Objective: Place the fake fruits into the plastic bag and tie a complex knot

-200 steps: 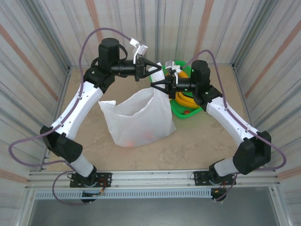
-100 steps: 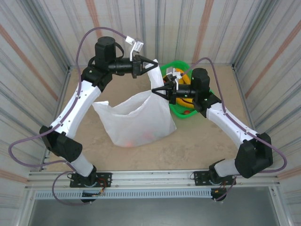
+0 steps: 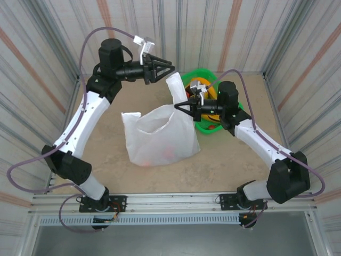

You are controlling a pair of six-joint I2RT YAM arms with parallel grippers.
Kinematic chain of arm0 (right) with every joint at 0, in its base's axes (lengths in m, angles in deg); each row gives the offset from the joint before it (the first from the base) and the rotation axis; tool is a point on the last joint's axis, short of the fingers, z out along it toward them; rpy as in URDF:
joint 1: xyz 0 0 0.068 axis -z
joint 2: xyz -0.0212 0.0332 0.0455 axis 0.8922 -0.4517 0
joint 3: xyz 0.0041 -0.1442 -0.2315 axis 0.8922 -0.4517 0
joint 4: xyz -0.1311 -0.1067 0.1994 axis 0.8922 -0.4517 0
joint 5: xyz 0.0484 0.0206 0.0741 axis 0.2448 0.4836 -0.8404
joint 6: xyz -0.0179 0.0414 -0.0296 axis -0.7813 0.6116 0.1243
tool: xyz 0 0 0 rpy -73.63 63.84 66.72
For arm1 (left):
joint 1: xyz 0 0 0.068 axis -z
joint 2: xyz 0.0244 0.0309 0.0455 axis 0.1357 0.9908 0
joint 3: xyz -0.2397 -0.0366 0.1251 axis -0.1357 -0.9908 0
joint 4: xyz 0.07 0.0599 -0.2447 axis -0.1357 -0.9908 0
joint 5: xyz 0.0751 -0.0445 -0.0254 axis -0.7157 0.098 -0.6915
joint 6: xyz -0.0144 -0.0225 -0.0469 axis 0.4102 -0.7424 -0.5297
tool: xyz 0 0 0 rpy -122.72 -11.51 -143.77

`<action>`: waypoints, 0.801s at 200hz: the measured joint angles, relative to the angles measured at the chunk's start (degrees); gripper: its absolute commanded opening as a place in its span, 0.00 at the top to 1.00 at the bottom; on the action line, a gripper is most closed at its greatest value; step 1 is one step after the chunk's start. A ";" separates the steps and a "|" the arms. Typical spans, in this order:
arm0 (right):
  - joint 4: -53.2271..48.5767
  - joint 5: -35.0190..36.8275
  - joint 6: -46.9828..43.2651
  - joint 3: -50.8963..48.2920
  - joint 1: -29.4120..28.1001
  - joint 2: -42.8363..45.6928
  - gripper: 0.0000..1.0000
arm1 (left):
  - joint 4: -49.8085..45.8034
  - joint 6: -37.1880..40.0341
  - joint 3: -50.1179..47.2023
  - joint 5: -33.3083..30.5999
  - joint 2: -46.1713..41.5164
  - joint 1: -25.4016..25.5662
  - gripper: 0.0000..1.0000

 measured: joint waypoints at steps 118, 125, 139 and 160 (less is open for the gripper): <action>3.08 -0.04 4.22 -0.90 5.27 0.00 1.00 | 2.47 0.28 -42.36 -1.95 -47.98 -19.91 0.01; 3.26 -0.20 4.31 -0.90 5.42 0.00 1.00 | 1.88 0.52 -44.22 -2.75 -50.62 -19.91 0.01; 3.48 -0.22 4.33 -0.90 5.55 0.00 1.00 | 0.07 1.01 -47.19 -5.35 -55.93 -19.91 0.01; 3.52 -0.33 4.33 -0.90 5.88 -0.04 1.00 | -2.23 2.10 -49.92 -9.79 -63.23 -19.91 0.01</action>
